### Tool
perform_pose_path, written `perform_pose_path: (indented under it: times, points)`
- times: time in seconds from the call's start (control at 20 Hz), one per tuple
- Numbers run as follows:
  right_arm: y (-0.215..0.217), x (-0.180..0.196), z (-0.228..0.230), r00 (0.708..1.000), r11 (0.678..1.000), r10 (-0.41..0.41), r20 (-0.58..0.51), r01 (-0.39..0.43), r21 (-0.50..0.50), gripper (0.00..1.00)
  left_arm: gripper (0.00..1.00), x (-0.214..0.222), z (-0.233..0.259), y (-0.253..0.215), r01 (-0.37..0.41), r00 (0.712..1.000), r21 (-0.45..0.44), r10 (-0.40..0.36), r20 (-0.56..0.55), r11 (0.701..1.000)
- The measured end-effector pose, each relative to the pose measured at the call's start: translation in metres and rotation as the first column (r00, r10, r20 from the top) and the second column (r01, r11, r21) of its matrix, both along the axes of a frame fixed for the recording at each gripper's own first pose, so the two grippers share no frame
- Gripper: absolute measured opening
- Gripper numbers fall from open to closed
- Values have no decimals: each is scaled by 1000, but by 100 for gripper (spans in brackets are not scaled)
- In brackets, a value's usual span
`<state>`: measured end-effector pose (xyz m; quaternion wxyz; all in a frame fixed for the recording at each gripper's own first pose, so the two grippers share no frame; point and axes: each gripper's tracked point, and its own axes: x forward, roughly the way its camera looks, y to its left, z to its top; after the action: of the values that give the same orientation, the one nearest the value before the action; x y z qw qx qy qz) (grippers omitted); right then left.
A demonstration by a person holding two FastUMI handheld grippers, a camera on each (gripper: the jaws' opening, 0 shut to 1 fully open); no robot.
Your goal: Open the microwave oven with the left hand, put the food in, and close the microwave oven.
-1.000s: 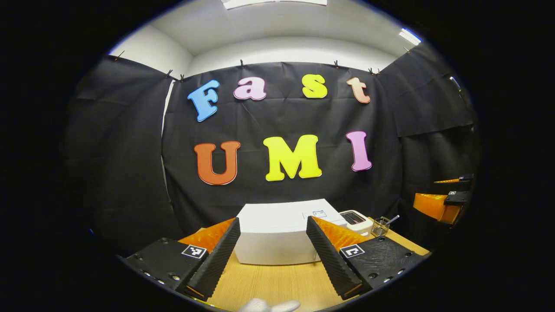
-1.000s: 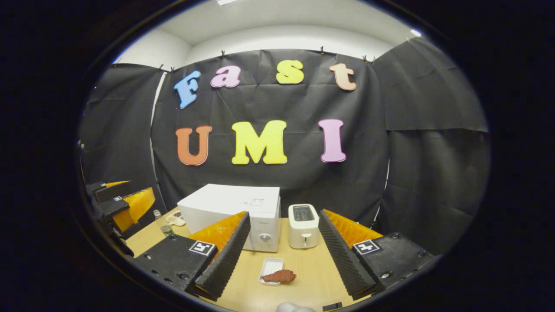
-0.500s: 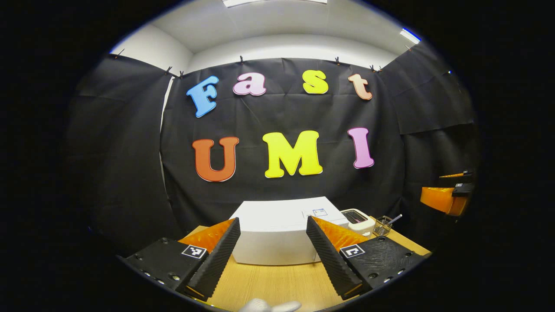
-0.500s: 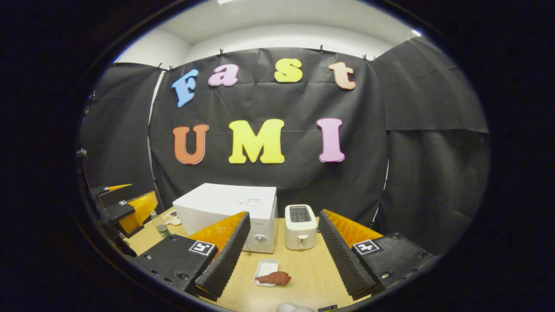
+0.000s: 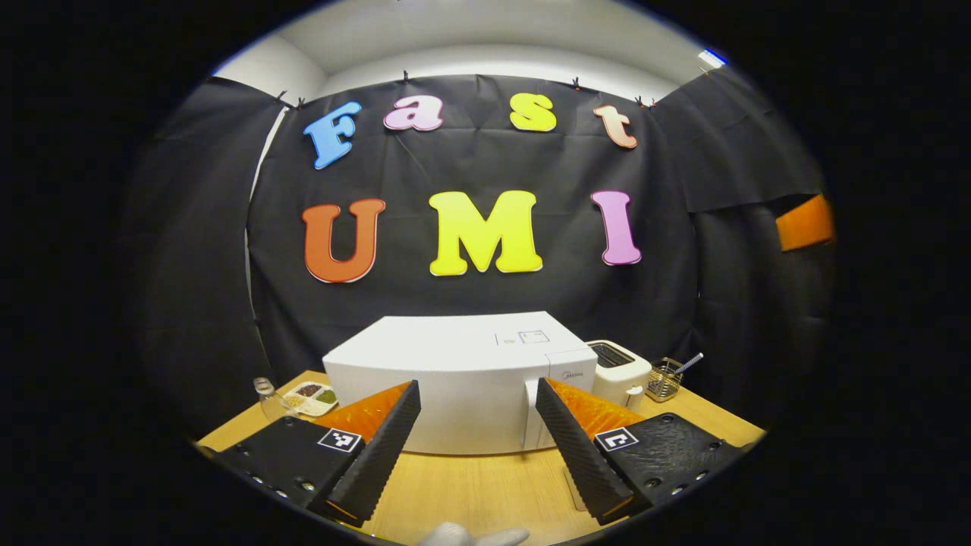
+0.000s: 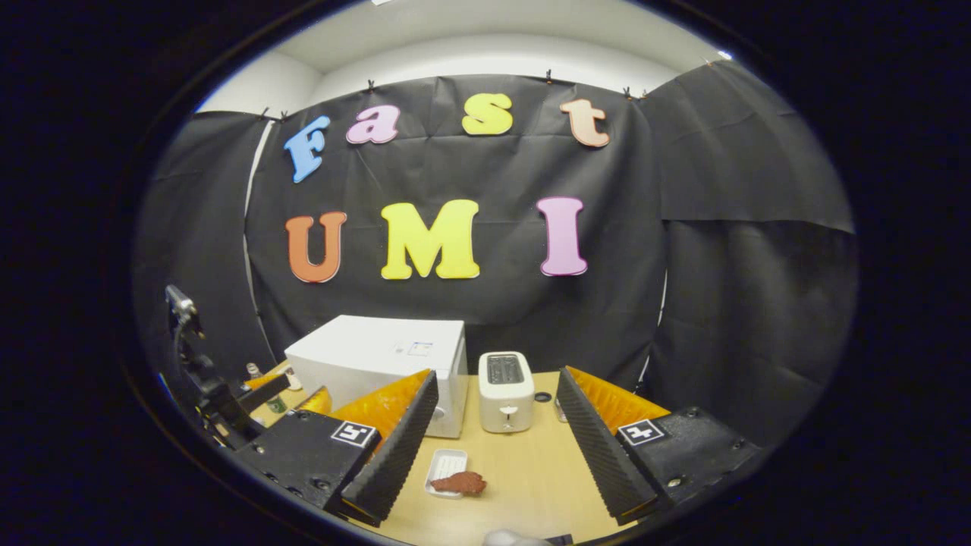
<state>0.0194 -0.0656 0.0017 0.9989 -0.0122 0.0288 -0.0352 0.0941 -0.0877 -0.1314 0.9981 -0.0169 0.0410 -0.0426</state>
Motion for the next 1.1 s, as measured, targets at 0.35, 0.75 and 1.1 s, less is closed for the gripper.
perform_pose_path:
  times: [0.35,0.75,1.1]
  points:
    - [-35,-5,-6,996,997,-69,-62,68,-24,100,96,63,-78,-48,29,994,14,-27,-104,999]
    - [-62,-7,-21,990,995,-91,-105,88,-39,100,75,114,-115,-78,44,991,5,-43,-129,999]
    - [-56,4,-35,991,999,-31,-131,33,11,100,25,127,-113,-72,10,995,-16,-11,-102,1000]
